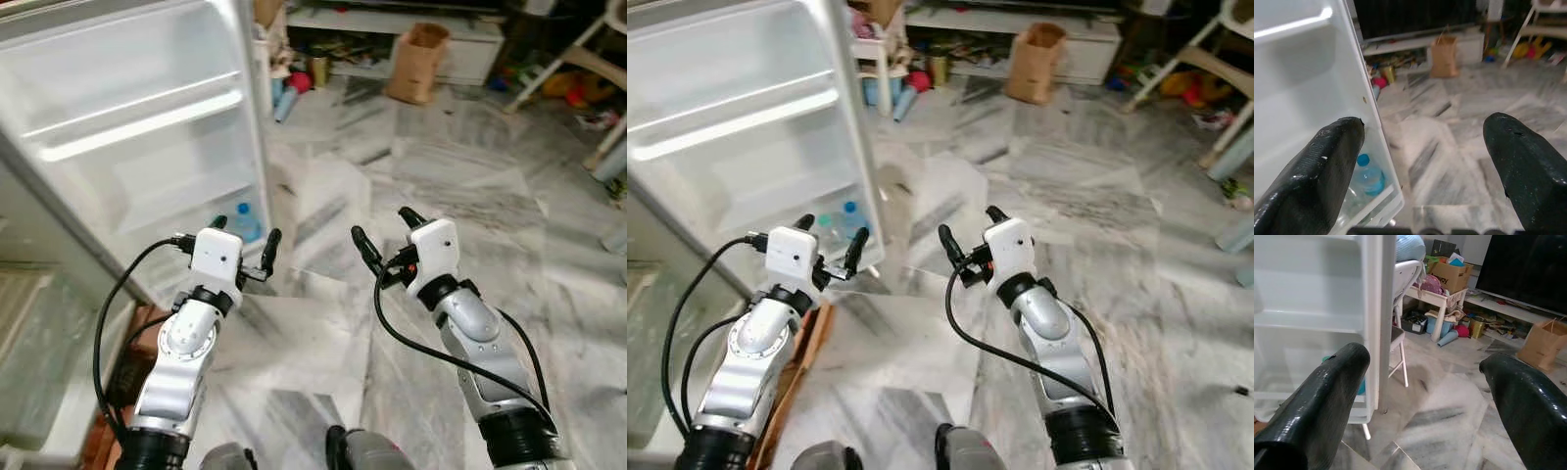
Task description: Restocking fridge
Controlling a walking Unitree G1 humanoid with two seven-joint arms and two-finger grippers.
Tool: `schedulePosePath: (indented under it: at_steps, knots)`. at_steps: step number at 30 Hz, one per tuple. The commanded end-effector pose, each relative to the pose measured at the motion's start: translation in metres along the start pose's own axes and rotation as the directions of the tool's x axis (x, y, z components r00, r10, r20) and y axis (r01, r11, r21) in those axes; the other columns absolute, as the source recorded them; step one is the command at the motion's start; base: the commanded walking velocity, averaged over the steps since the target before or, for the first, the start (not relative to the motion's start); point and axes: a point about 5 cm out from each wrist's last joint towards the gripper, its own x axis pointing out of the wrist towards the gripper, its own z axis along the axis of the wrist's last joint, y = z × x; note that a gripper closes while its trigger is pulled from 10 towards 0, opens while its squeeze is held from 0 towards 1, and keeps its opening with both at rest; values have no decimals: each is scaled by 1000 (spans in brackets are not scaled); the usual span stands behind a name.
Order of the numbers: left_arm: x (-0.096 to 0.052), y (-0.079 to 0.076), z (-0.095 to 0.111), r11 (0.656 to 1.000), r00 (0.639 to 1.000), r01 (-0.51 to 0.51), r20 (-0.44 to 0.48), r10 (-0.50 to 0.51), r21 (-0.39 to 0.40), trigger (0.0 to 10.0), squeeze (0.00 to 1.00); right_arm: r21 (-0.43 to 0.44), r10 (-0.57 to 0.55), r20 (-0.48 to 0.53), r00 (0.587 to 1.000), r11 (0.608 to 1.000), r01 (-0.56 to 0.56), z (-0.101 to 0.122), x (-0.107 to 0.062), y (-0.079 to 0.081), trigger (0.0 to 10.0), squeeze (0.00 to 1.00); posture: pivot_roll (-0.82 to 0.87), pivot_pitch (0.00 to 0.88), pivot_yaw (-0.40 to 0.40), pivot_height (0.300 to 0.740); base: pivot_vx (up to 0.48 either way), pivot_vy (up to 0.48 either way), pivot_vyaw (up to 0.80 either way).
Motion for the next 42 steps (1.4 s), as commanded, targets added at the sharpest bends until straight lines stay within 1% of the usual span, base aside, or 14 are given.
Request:
schedulePosePath:
  at_steps: [1, 3, 9, 14, 15, 17, 21, 23, 27, 29, 31, 35, 37, 42]
  knots:
    - [-3, 0, 0, 1000, 1000, 1, -12, -1, -2, 10000, 0, -21, 76, 33, 997, 997, -76, 5, -1, 9, 10000, 0, 70, 87, 63, 740, 0, -424, -800]
    - [-3, 1, 1, 1000, 1000, -7, -13, 7, -7, 10000, 0, -27, 108, 43, 993, 994, -107, 6, -4, 16, 10000, 0, 76, 88, 55, 740, 0, -422, -800]
    - [-6, -1, 4, 1000, 1000, -24, -5, 24, -13, 10000, 0, 31, -75, 46, 996, 997, 74, 5, -4, 14, 10000, 0, 89, 80, 10, 740, 0, -420, -800]
    - [-8, -3, 1, 1000, 1000, -24, -8, 24, 1, 10000, 0, 52, -314, 47, 948, 949, 312, 6, -5, -5, 10000, 0, 85, 71, -5, 740, 151, -412, -800]
    - [-8, -3, 1, 1000, 1000, -24, -8, 24, 1, 10000, 0, 52, -314, 47, 948, 949, 312, 6, -5, -5, 10000, 0, 85, 71, -5, 740, 255, -405, -800]
    - [-8, -1, -4, 999, 999, -30, -17, 31, 10, 10000, 0, 23, -369, 58, 928, 929, 368, 7, -12, -20, 10000, 0, 59, 60, 22, 740, 266, -396, -800]
    - [-6, 3, -8, 997, 997, -70, -27, 70, 19, 10000, 0, 46, -398, 51, 916, 917, 396, 4, -19, -26, 10000, 0, 46, 52, 35, 740, 292, -361, -800]
    - [-7, 9, -11, 994, 994, -102, -28, 103, 32, 10000, 0, 101, -433, 38, 901, 898, 428, 1, -26, -30, 10000, 0, 37, 45, 45, 740, 146, -154, 0]
    - [-16, 38, -30, 957, 955, -282, -78, 287, 71, 10000, 0, 9, -471, 23, 882, 882, 471, 0, -33, -29, 10000, 0, 21, 31, 54, 740, 0, 0, 0]
    - [-19, 43, -34, 945, 941, -320, -91, 325, 64, 10000, 0, -5, -461, 7, 887, 887, 462, -2, -32, -27, 10000, 0, 20, 30, 52, 740, 0, 0, 0]
    - [-20, 45, -33, 945, 941, -321, -86, 326, 66, 10000, 0, 83, -461, -7, 887, 884, 460, -3, -31, -27, 10000, 0, 21, 32, 54, 740, 0, 0, 0]
    - [-19, 43, -31, 947, 947, -309, -66, 315, 83, 10000, 0, 49, -521, 25, 853, 853, 520, 1, -27, -34, 10000, 0, 21, 37, 64, 740, 0, 0, 0]
    - [-18, 42, -30, 949, 949, -305, -57, 310, 80, 10000, 0, 107, -528, 11, 849, 845, 524, 2, -25, -35, 10000, 0, 25, 41, 66, 740, 0, 0, 0]
    - [-13, 37, -26, 955, 956, -288, -30, 290, 67, 10000, 0, 98, -532, 36, 846, 844, 527, 7, -25, -32, 10000, 0, 16, 65, 68, 740, 337, 0, 0]
